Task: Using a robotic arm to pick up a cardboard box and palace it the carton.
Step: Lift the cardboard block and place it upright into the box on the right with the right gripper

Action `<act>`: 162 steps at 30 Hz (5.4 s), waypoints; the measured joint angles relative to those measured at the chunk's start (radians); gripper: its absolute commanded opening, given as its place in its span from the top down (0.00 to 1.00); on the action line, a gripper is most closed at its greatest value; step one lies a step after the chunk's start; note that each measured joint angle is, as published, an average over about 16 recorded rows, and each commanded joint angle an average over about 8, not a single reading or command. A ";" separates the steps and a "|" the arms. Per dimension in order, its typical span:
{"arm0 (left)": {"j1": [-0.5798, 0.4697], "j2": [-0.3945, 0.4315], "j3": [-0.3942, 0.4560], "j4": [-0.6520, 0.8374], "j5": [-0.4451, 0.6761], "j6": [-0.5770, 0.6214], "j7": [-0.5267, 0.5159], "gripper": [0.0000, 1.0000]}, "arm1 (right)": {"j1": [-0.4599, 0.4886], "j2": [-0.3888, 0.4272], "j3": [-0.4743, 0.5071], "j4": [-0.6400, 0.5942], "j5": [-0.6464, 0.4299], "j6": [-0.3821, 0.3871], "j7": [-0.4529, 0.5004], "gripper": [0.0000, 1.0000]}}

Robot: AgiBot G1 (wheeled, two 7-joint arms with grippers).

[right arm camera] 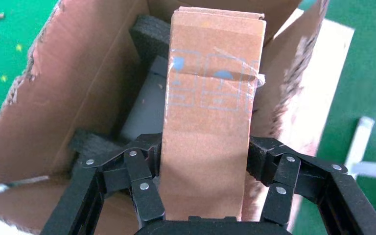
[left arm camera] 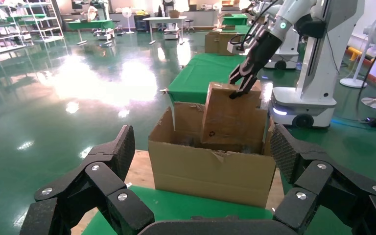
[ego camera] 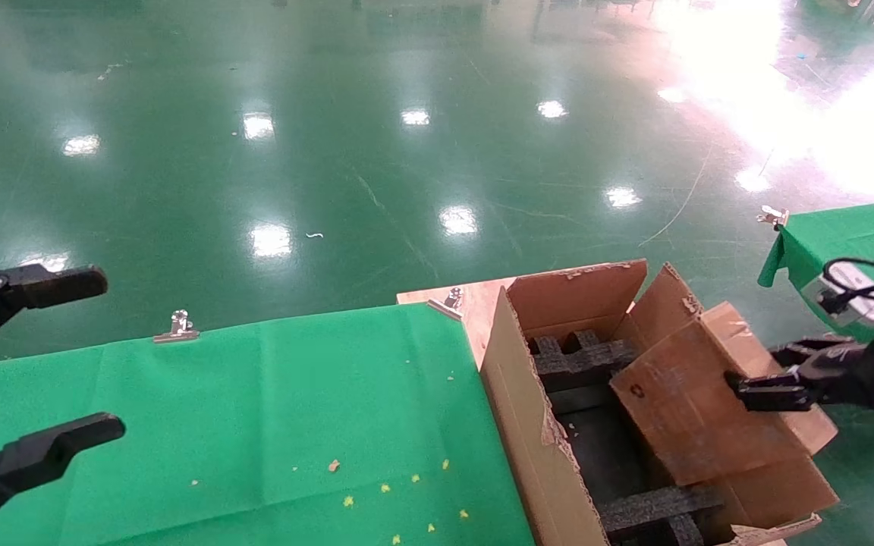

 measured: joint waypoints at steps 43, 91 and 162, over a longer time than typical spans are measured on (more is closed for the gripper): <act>0.000 0.000 0.000 0.000 0.000 0.000 0.000 0.00 | -0.181 -0.011 -0.148 0.212 -0.153 0.531 0.483 1.00; 0.000 0.000 0.000 0.000 0.000 0.000 0.000 0.00 | -0.165 -0.234 -0.238 0.133 -0.584 0.493 1.000 1.00; 0.000 0.000 0.000 0.000 0.000 -0.001 0.000 0.00 | -0.277 -0.372 -0.274 0.023 -0.605 0.586 1.028 0.00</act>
